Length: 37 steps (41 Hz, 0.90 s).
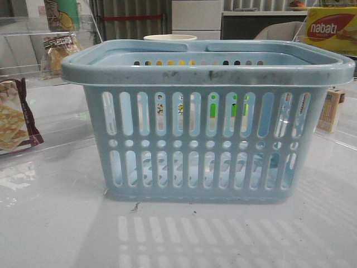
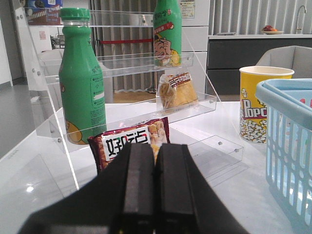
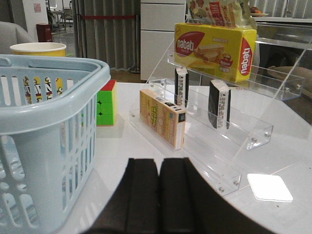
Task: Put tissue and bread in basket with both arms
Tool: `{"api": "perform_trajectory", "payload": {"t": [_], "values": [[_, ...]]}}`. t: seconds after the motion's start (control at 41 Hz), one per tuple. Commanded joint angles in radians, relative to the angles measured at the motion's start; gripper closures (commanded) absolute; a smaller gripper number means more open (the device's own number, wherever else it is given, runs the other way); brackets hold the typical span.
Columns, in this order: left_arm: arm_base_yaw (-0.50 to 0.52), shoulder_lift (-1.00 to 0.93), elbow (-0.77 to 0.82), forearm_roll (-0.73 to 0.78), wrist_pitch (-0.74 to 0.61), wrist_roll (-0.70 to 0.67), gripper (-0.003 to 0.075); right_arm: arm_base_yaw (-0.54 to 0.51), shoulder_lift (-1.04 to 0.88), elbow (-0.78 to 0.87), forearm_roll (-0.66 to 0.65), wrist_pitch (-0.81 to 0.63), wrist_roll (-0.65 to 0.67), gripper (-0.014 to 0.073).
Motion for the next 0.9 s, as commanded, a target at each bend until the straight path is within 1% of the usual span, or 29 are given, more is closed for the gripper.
{"api": "perform_trajectory", "payload": {"t": [0.0,0.61,0.707,0.829,0.878], "values": [[0.002,-0.017,0.000,-0.003,-0.088,-0.002,0.0629,-0.004,-0.015,0.000,-0.007,-0.087,0.001,0.0541],[0.002,-0.017,0.000,-0.003,-0.088,-0.002,0.0629,-0.004,-0.015,0.000,-0.007,-0.095,0.001,0.0541],[0.002,-0.017,0.000,0.007,-0.125,0.007,0.0629,-0.004,-0.015,-0.001,-0.007,-0.097,0.001,0.0541],[0.000,-0.017,-0.039,0.007,-0.126,0.007,0.0629,-0.004,-0.015,-0.046,-0.006,-0.076,0.001,0.0541],[0.000,-0.017,-0.076,0.007,-0.103,0.007,0.0629,-0.004,-0.015,-0.082,-0.006,-0.064,0.001,0.0541]]}}
